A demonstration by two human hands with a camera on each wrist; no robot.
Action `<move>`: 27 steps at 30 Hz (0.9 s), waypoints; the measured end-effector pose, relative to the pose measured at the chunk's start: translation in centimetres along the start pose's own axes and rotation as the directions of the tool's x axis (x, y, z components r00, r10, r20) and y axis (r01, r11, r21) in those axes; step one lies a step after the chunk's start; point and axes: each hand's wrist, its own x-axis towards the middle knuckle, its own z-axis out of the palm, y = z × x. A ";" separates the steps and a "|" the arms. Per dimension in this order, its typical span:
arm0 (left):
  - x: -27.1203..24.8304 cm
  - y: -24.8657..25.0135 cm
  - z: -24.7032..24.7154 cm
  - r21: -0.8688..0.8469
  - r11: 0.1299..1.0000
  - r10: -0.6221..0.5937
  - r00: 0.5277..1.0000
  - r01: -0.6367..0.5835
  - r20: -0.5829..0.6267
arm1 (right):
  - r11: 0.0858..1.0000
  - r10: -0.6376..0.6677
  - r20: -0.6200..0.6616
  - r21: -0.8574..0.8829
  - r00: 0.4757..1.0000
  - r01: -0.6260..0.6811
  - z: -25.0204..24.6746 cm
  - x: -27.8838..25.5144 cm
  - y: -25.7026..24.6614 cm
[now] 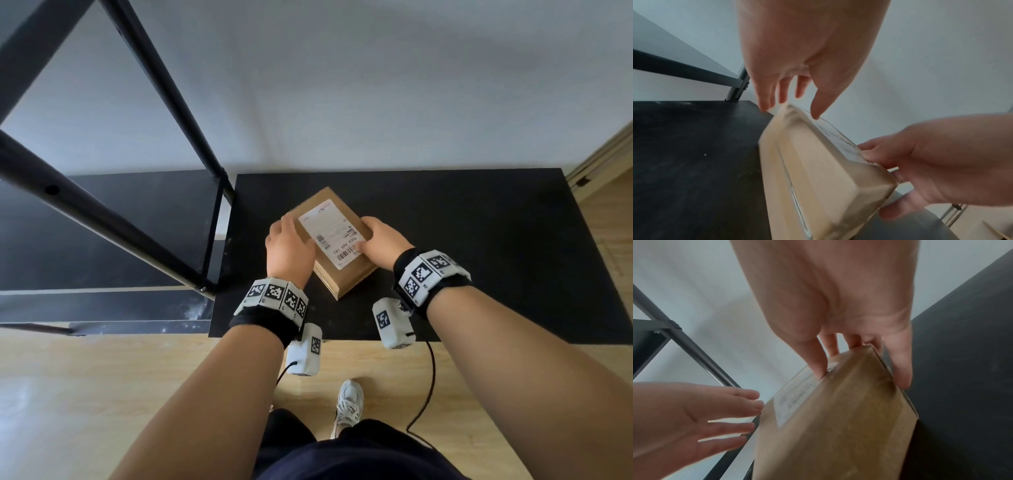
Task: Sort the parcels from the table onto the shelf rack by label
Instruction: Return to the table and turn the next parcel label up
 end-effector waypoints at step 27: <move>0.9 -0.4 -0.3 0.412 0.904 -0.209 0.958 0.114 0.193 | 0.991 0.131 -0.098 0.034 0.987 -0.129 1.2 -0.3 0.2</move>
